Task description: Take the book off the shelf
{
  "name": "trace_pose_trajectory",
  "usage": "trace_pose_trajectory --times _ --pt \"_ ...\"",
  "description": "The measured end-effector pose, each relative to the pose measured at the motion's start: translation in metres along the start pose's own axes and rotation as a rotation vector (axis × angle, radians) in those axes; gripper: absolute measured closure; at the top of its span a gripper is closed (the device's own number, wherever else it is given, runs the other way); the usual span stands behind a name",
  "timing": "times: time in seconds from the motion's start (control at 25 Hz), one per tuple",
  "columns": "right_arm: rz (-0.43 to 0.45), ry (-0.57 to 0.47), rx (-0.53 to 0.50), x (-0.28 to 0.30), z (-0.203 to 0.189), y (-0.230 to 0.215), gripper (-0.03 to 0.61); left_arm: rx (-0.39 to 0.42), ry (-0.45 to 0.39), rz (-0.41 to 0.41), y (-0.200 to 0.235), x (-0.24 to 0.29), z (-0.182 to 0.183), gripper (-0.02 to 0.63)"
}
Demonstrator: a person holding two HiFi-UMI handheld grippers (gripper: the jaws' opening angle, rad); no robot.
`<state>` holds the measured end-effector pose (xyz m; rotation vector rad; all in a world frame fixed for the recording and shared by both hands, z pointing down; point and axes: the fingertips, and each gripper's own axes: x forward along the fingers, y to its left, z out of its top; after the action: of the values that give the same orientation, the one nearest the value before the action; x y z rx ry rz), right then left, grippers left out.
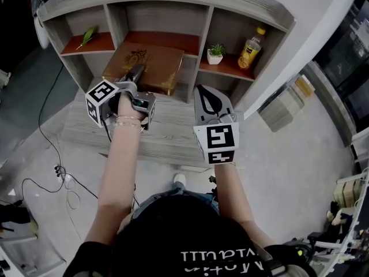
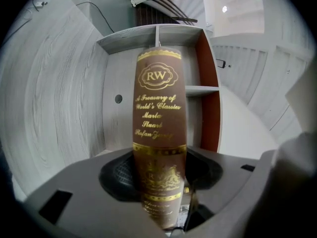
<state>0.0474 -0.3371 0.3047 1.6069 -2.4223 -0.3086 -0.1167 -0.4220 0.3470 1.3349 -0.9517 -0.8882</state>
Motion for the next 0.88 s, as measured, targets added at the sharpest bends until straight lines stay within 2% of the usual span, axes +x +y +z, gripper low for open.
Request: trace_pose_trajectory --times 0.32,0.48,0.68,0.88 --pt "0.001 0.01 0.03 -0.028 0.006 0.033 0.563 -0.008 0.027 -0.001 0.001 -0.044 0.0 0.383" --pt "-0.006 0.012 0.035 -0.043 0.01 0.051 0.563 0.035 0.036 -0.008 0.007 -0.063 0.008 0.383" --pt "-0.015 0.004 0.038 -0.082 0.023 0.088 0.563 0.095 0.054 -0.019 0.006 -0.114 0.01 0.383" --pt "-0.042 0.017 0.043 -0.081 0.022 0.089 0.563 0.116 0.086 0.005 0.013 -0.11 0.011 0.383"
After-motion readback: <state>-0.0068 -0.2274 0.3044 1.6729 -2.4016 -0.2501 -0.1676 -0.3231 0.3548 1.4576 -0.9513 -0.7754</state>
